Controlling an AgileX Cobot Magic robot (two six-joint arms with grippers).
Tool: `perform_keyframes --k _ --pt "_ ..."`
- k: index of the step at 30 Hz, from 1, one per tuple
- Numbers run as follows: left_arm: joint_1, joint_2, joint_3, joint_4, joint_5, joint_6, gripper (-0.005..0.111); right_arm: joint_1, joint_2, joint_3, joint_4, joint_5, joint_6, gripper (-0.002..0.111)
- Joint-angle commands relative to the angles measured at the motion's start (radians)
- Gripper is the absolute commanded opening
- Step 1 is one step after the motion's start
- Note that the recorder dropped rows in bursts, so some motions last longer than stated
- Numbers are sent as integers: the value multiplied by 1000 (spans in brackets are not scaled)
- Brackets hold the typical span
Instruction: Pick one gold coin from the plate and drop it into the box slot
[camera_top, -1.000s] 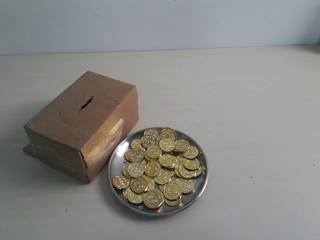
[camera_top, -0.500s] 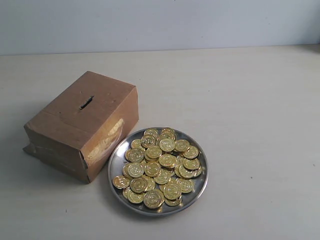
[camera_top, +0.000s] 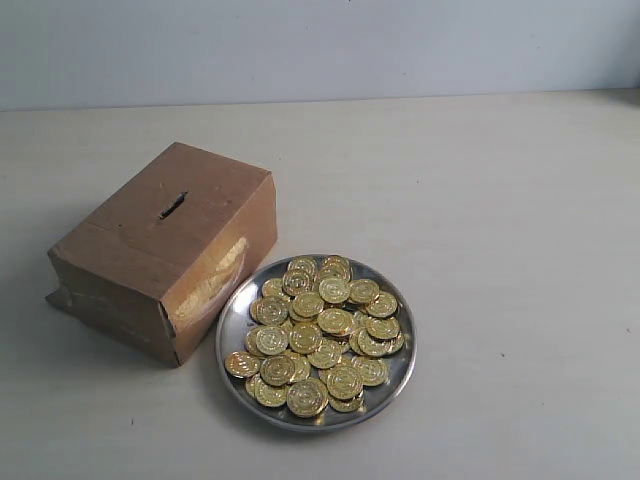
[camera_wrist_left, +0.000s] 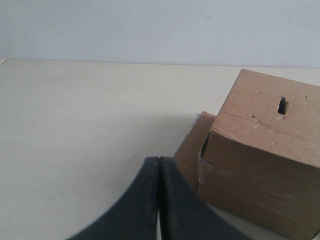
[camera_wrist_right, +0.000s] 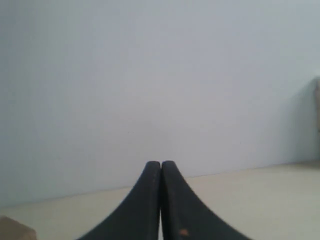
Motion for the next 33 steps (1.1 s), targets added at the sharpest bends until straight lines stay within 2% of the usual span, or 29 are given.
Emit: perform_keyframes --k 1,9,14,19,24,33 --pt "3 -4 0 -9 -5 1 0 -4 -5 4 169 -13 158 0" --pt "3 -4 0 -9 -5 1 0 -4 -5 -9 170 50 162 0" --pt "3 -4 0 -9 -5 1 0 -4 -5 -118 170 135 151 0" --pt "3 -4 0 -9 -5 1 0 -4 3 -253 170 264 47 0" --pt "3 -4 0 -9 -5 1 0 -4 82 -374 191 447 -134 0" --pt "3 -4 0 -9 -5 1 0 47 281 -451 407 617 -592 0"
